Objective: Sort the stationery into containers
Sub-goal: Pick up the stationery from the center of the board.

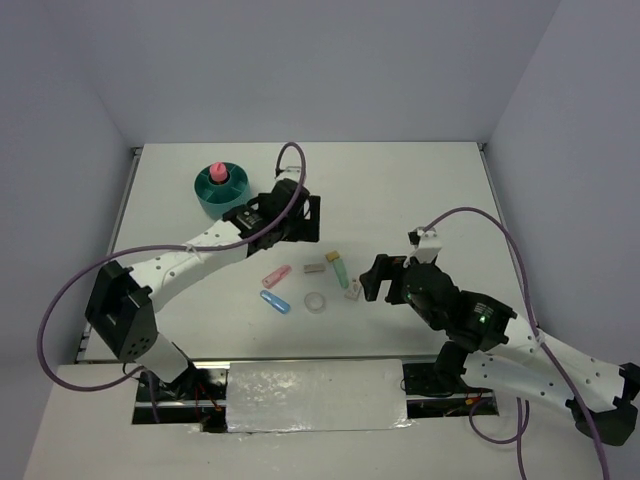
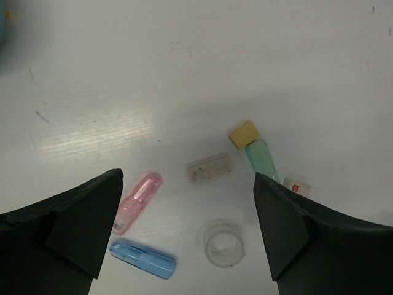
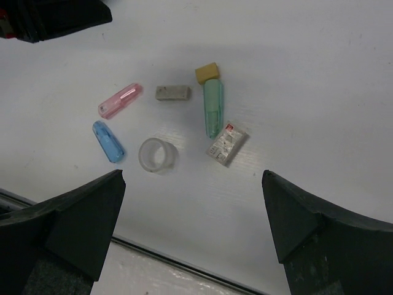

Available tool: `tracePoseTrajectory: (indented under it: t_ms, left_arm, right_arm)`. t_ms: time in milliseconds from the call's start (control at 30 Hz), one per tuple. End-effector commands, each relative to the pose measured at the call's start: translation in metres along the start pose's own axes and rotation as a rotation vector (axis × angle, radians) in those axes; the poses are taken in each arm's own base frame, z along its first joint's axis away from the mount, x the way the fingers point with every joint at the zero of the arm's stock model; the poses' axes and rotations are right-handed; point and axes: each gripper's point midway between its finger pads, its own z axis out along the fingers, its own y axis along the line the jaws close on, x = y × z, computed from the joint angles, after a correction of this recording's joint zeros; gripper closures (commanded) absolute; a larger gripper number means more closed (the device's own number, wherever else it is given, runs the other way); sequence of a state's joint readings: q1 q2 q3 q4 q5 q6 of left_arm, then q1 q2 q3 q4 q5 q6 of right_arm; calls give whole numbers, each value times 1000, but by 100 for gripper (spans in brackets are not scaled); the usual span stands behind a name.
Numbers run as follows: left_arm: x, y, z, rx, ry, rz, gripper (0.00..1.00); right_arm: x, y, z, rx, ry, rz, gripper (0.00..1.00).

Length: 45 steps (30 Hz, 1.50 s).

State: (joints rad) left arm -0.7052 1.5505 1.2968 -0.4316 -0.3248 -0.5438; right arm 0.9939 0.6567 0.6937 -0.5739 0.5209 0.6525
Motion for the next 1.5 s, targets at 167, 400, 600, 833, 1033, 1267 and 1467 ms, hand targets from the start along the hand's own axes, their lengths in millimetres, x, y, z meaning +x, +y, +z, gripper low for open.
tracePoseTrajectory:
  t_ms: [167, 400, 600, 833, 1033, 1267, 1467]
  left_arm:
    - [38, -33, 19, -156, 33, -233, 1]
    - [87, -39, 63, -255, 142, -218, 1]
    - [103, -44, 84, -245, 179, -184, 3]
    - [118, -36, 92, -270, 206, -167, 10]
    - [125, -32, 93, -258, 220, -168, 17]
    - [141, -27, 94, -264, 255, -165, 31]
    - [122, -25, 85, -248, 210, -150, 73]
  right_arm:
    - [7, -9, 1, 71, 41, 39, 0]
    - [3, -10, -3, 67, 29, 41, 0]
    - [5, -9, -2, 56, 32, 27, 0]
    - [8, -5, 3, 41, 36, 17, 0]
    - [10, -1, 6, 30, 42, 14, 0]
    - [11, 0, 7, 23, 43, 14, 0]
    - [9, 1, 8, 19, 32, 12, 0]
